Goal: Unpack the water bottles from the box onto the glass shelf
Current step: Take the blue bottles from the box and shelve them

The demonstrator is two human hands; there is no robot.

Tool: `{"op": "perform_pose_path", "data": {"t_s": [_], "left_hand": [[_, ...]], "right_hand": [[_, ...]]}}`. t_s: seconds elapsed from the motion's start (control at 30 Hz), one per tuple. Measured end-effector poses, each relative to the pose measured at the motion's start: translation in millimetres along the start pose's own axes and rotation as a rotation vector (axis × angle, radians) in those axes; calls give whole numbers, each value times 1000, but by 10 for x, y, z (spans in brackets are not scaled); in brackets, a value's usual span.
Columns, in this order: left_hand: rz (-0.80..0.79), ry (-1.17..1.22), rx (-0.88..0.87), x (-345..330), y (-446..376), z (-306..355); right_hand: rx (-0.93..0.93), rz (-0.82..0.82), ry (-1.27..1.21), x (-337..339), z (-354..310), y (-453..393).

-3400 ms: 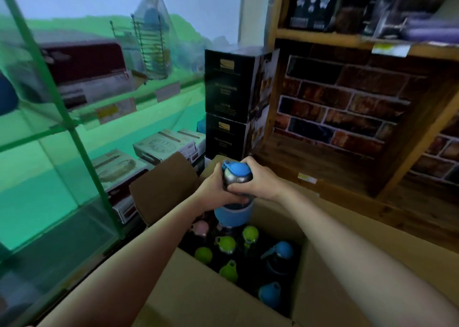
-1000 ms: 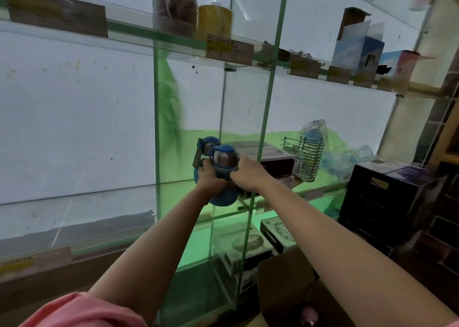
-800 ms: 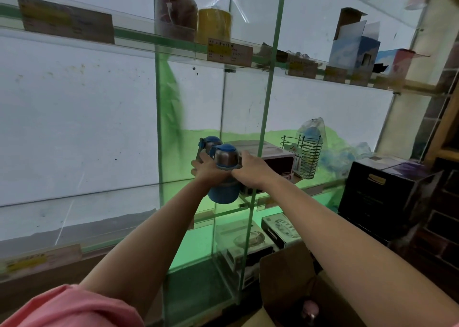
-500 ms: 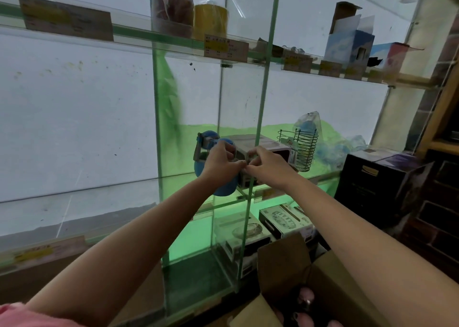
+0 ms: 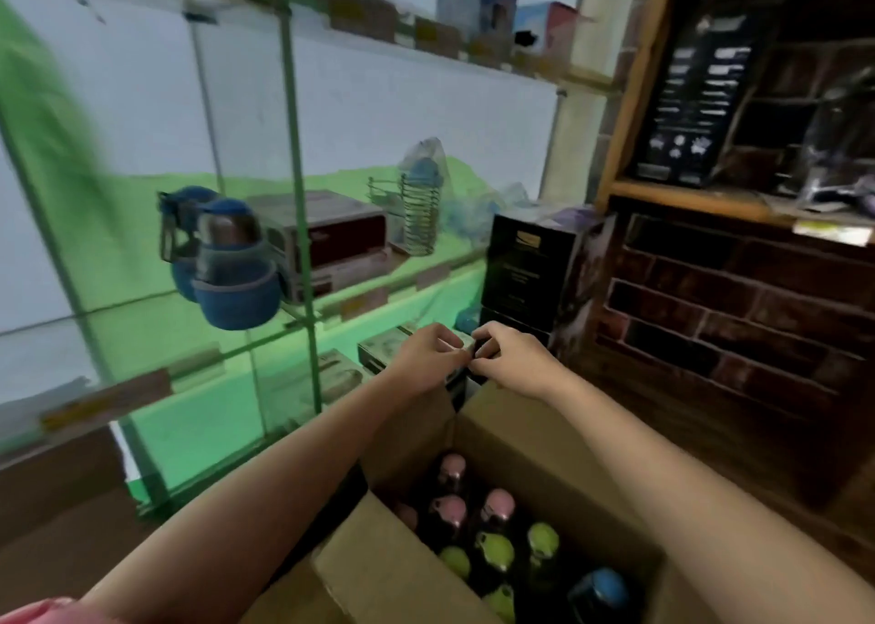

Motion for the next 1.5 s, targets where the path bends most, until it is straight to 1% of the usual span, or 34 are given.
{"op": "perform_pose_path", "data": {"t_s": [0.13,0.2,0.33,0.47,0.53,0.63,0.77,0.9,1.07,1.23,1.37,1.5], "left_hand": [[-148,2,9,-702,35,-166],[-218,-3,20,-987,88,-287],[-408,-12,27,-1654,248,-566],[-495,-34,82,-2152,440,-870],[-569,-85,83,-2386,556,-983],[-689,-111,62,-2726,743,-1095],[-784,-110,75,-3059,906,-1257],[-808,-150,48,-3204,956,-1393],[-779,-192,73,-3252,997,-1576],[-787,-193,109,-3259,1032,-1727],[-776,-176,122,-3195,1041,-1754],[-755,-147,144,-3081,1018,-1711]], "right_hand": [[-130,-12,4,-126,788,-14],[-187,-50,-43,-275,1113,11],[-341,-110,-110,-619,1807,72],[-448,-153,-24,-927,2389,132],[-470,-161,56,-1079,2590,181],[-483,-222,134,-1336,2805,245],[-472,-305,212,-1557,3011,266],[-490,-398,296,-1765,3244,292],[-523,-556,548,-2068,3542,340],[-520,-641,710,-2361,3714,397],[-490,-616,709,-2395,3672,373],[-512,-496,574,-2080,3522,257]]}}
Point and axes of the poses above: each hand's wrist, its own y-axis away from the middle knuckle, its own x-axis out of the back of the hand, z = x × y, the point moved 7 cm from there along -y, towards the middle knuckle, and after that the axes turned 15 degrees about -x, right-handed, at the moved point
